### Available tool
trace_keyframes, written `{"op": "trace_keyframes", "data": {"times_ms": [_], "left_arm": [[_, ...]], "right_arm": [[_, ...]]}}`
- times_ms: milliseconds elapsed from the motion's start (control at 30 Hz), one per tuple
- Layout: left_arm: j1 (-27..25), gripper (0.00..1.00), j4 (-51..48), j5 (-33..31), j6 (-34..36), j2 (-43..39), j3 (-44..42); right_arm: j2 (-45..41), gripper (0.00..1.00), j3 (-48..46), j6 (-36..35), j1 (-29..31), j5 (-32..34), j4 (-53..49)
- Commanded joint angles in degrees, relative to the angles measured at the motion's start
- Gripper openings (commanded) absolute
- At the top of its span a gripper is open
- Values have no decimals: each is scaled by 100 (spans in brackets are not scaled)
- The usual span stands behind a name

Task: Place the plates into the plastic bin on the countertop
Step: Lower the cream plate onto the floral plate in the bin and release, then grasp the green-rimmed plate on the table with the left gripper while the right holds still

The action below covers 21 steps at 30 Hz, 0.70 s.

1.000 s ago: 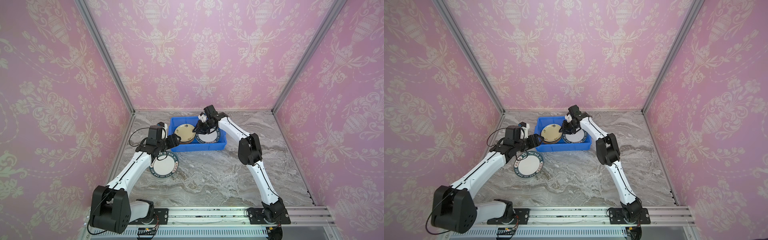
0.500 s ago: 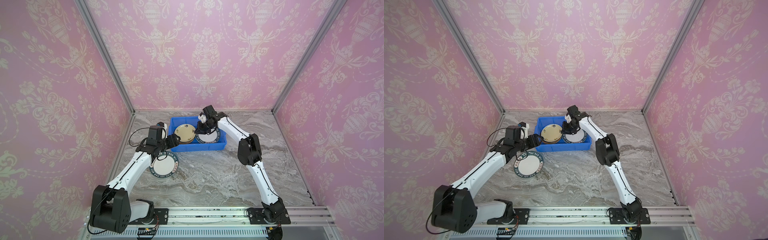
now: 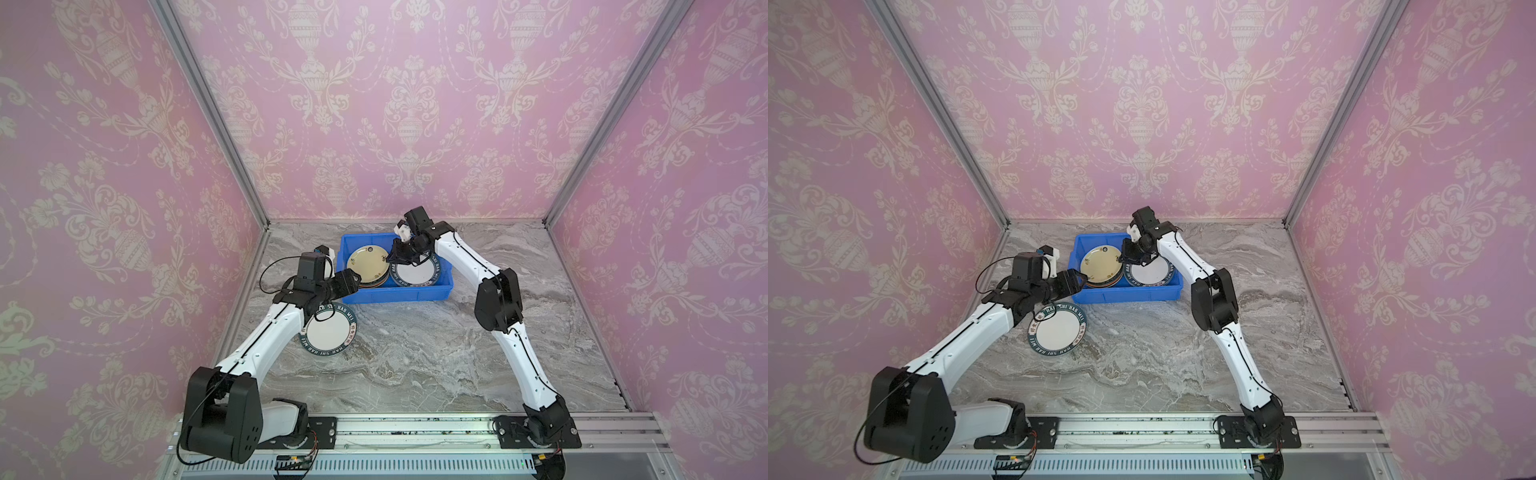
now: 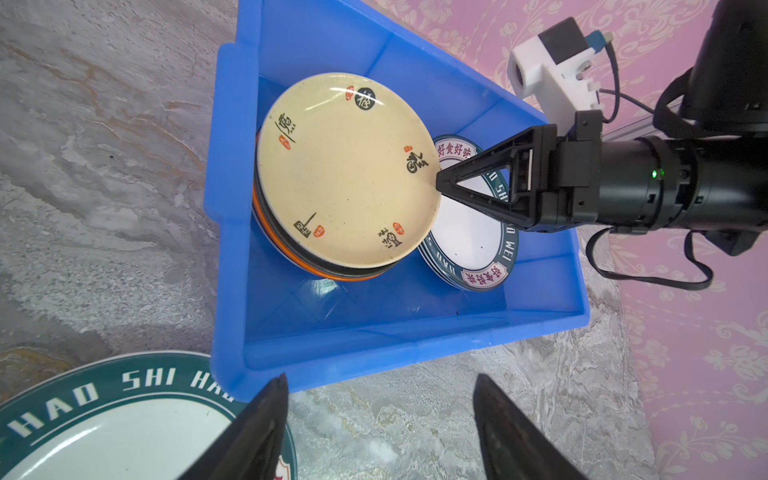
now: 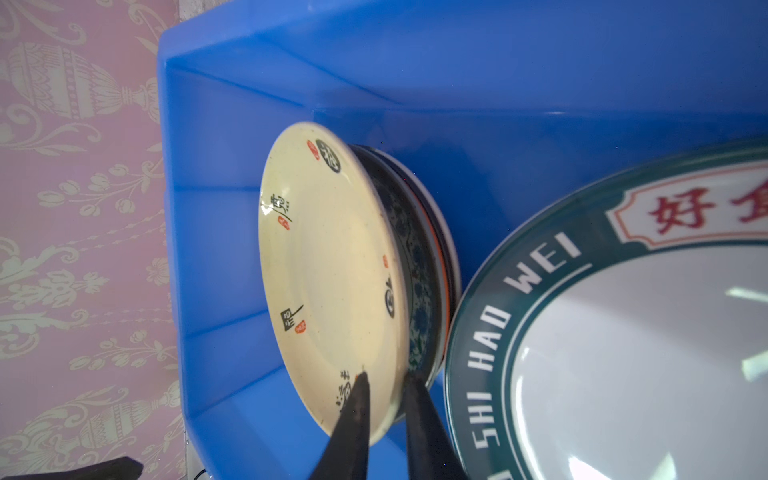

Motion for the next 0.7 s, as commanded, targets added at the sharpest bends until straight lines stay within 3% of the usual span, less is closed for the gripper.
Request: {"op": "trace_keyframes", "data": {"times_ms": [0,133,400,567,667], "left_arm": [[19,73,19,-42,169,58,21],[21,73,-7,-42,177,23,30],[39,73,-249,-383,232,-286,-91],[342,73,-241,-577,52,-992,-670],[880,73,64,-59,-181,-1446,-1274]], "right_arm": [[131,24,234,-111,49,-49,-142],[71,29,226,-159,49,7,-229],[-361,27,-66,-347,43,68,-240],[-1422,28,-1323,-386,48,-10,464],[-2045,28,-2198,-341,57,-202,1049]]}}
